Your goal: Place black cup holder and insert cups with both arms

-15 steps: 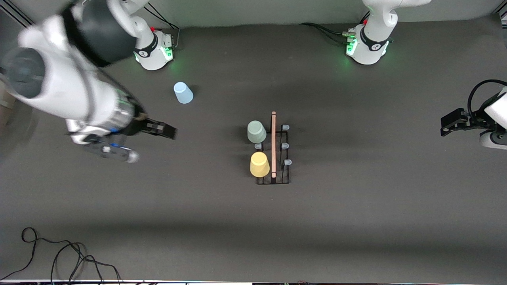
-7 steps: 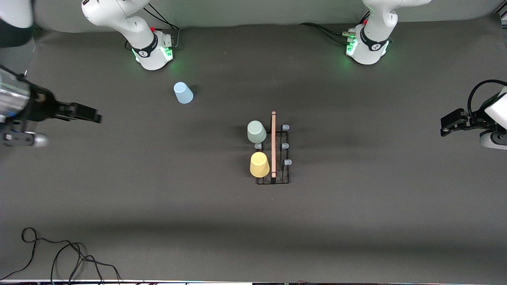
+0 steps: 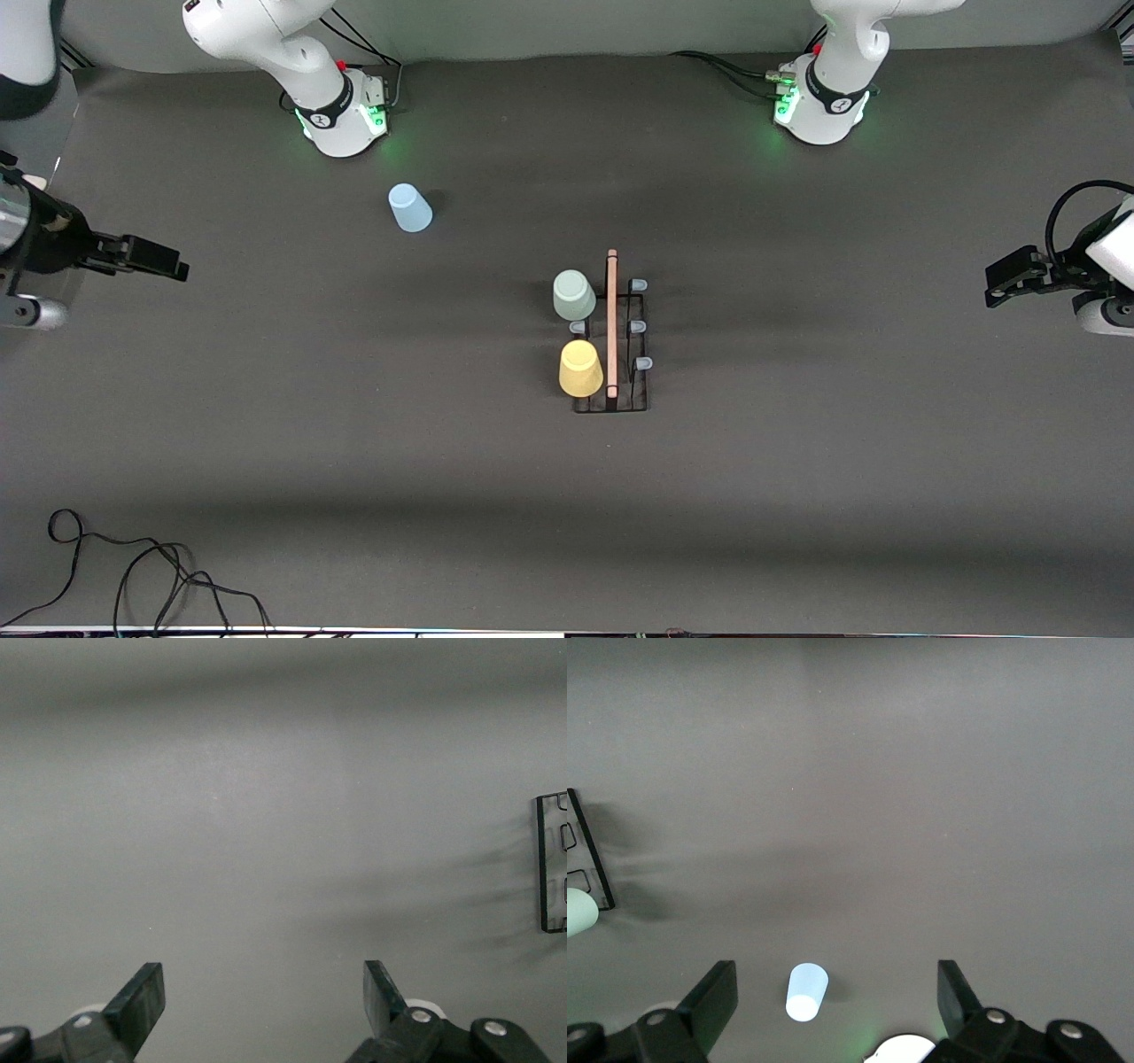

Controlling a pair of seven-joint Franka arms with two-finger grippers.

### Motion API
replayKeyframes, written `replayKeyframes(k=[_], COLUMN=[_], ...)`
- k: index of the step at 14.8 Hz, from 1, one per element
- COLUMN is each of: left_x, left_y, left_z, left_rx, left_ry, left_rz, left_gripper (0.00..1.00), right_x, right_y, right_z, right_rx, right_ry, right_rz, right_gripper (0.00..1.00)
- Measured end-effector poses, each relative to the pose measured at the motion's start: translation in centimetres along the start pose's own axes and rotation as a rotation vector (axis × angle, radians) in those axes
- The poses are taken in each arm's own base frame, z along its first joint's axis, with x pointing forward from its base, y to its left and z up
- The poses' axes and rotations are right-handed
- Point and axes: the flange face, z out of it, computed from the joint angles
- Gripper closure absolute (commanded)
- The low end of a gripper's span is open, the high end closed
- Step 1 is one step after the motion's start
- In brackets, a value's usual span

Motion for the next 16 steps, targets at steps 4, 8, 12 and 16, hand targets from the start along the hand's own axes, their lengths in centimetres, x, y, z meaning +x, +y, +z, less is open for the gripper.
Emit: replayKeyframes(k=[4, 8, 12, 16], left_x=[0.0, 0.0, 0.1, 0.1], left_y=[0.0, 0.0, 0.0, -0.1], left_z=[0.1, 0.1, 0.2, 0.3], left_rx=[0.000, 0.000, 0.000, -0.001], left_ry=[-0.001, -0.002, -0.003, -0.005], left_rz=[-0.001, -0.002, -0.002, -0.002], left_gripper=[0.00, 0.00, 0.00, 0.00], right_x=[-0.1, -1.2, -1.2, -1.8], right_y=[0.2, 0.0, 0.9, 1.5], right_z=[1.0, 1.5, 1.5, 1.3], right_rx=[0.008, -0.002, 0.000, 0.004], right_ry=[0.022, 0.048, 0.056, 0.063], right_rz=[-0.013, -0.045, -0.044, -0.047], right_gripper=[0.00, 0.00, 0.00, 0.00])
